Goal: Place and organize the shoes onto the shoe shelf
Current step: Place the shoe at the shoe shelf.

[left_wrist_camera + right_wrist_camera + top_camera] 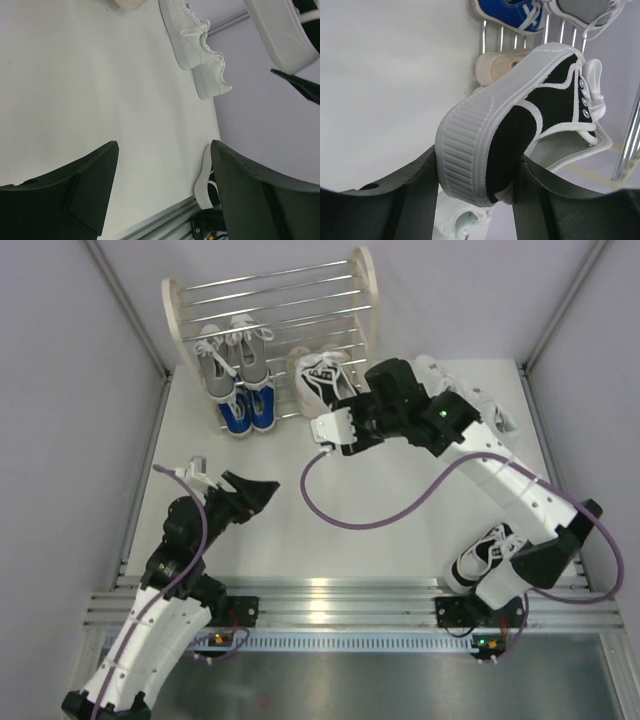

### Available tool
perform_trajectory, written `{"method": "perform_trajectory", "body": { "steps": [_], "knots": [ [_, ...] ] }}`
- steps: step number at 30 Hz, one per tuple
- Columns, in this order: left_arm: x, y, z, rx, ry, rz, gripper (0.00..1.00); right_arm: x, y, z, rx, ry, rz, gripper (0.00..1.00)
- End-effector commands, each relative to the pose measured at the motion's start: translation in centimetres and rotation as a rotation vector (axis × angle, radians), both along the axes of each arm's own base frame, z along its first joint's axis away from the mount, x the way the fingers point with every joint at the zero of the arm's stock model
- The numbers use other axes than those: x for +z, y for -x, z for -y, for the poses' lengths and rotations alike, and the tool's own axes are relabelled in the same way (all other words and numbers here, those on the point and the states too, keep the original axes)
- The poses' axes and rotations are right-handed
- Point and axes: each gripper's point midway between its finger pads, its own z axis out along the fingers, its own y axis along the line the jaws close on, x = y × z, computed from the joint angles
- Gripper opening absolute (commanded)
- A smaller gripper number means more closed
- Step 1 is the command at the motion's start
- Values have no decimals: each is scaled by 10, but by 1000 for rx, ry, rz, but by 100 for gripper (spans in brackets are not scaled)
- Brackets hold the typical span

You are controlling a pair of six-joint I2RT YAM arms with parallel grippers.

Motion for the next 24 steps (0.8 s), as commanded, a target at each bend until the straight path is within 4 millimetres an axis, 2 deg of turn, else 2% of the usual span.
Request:
{"method": "perform_trajectory", "body": {
  "steps": [1,3,4,6,7,9,10,12,13,15,18,20,24],
  "knots": [
    [-11,10,-26,85,-103,39,80,61,-43,-43,5,-133,207,0],
    [-7,17,-33,96,-133,65,80,68,-58,-53,-14,-152,237,0],
    [-2,20,-35,99,-142,81,80,58,-69,-65,-17,-144,231,0],
    [0,24,-40,106,-178,96,80,61,-83,-73,-42,-168,242,0],
    [7,26,-43,112,-182,115,81,50,-92,-80,-50,-160,232,0],
    [8,30,-46,118,-201,119,82,56,-105,-90,-78,-199,261,0],
    [9,31,-46,115,-199,122,82,46,-114,-96,-88,-192,255,0],
    [12,35,-46,107,-196,140,82,52,-126,-103,-109,-223,285,0],
    [10,35,-46,108,-197,137,83,46,-136,-106,-136,-221,294,0],
    [9,37,-48,109,-200,145,83,56,-148,-109,-172,-257,344,0],
    [10,41,-51,120,-203,155,84,48,-169,-113,-218,-263,375,0],
    [14,44,-53,125,-193,178,85,51,-178,-112,-238,-275,384,0],
    [17,45,-60,163,-193,189,87,34,-195,-114,-252,-257,388,0]
  ]
}}
